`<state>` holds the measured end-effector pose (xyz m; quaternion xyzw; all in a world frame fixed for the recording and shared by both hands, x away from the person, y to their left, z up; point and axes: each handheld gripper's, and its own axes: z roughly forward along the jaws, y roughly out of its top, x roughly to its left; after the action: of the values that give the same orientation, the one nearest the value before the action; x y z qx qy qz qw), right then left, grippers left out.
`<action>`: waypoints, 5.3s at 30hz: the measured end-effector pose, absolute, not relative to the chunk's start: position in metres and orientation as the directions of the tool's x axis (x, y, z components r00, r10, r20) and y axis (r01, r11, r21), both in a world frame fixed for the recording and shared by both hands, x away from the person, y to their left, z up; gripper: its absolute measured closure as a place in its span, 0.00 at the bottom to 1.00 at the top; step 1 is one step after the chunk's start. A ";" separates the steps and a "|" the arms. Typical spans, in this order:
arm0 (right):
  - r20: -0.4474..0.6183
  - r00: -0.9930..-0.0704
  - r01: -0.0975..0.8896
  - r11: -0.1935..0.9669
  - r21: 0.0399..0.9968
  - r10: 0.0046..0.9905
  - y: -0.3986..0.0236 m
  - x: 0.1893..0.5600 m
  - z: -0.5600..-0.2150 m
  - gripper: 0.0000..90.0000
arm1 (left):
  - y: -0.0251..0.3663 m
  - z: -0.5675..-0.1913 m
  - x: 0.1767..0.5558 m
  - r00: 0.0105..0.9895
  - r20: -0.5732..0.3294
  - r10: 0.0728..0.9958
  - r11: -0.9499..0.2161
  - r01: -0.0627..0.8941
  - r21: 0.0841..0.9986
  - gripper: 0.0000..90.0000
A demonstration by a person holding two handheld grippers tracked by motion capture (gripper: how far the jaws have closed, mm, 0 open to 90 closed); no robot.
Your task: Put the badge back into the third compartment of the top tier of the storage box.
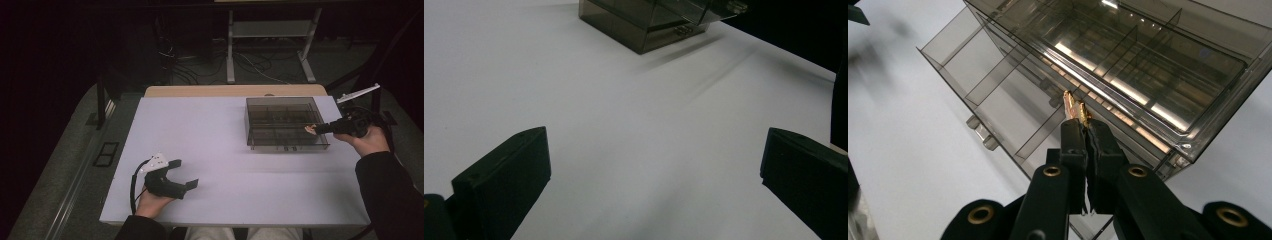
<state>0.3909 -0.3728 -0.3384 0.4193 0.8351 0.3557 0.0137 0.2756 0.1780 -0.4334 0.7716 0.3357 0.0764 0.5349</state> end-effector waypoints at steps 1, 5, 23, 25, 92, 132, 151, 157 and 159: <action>0.279 -0.646 0.693 0.393 0.605 0.710 -0.373 0.391 -0.339 0.96 | 0.178 -0.433 0.276 0.763 -0.241 0.600 -0.203 0.437 0.876 0.00; 0.278 -0.644 0.696 0.395 0.599 0.713 -0.373 0.393 -0.342 0.96 | 0.178 -0.433 0.276 0.763 -0.242 0.600 -0.203 0.437 0.876 0.00; 0.290 -0.642 0.713 0.414 0.566 0.710 -0.366 0.397 -0.357 0.95 | 0.177 -0.434 0.276 0.764 -0.243 0.598 -0.205 0.438 0.875 0.00; 0.290 -0.644 0.714 0.419 0.561 0.708 -0.365 0.397 -0.359 0.95 | 0.178 -0.434 0.276 0.765 -0.241 0.597 -0.207 0.438 0.875 0.00; 0.311 -0.637 0.651 0.276 0.707 0.706 -0.327 0.332 -0.342 0.00 | 0.178 -0.432 0.274 0.765 -0.256 0.592 -0.188 0.439 0.879 0.00; 0.289 -0.723 0.571 0.308 0.761 0.628 -0.294 0.288 -0.374 0.00 | 0.178 -0.432 0.274 0.766 -0.257 0.589 -0.186 0.438 0.879 0.00; 0.293 -0.716 0.570 0.289 0.769 0.633 -0.291 0.273 -0.406 0.00 | 0.178 -0.433 0.274 0.765 -0.256 0.591 -0.191 0.441 0.877 0.00; 0.289 -0.706 0.572 0.278 0.772 0.647 -0.289 0.270 -0.415 0.00 | 0.178 -0.433 0.274 0.766 -0.257 0.589 -0.192 0.441 0.877 0.00; 0.272 -0.706 0.561 0.283 0.778 0.654 -0.288 0.270 -0.417 0.00 | 0.177 -0.433 0.274 0.767 -0.257 0.588 -0.192 0.442 0.876 0.00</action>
<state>0.2695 -0.2884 -0.4172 0.3800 0.7993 0.4629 0.0501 0.2738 0.1775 -0.4328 0.7692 0.3348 0.0678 0.5401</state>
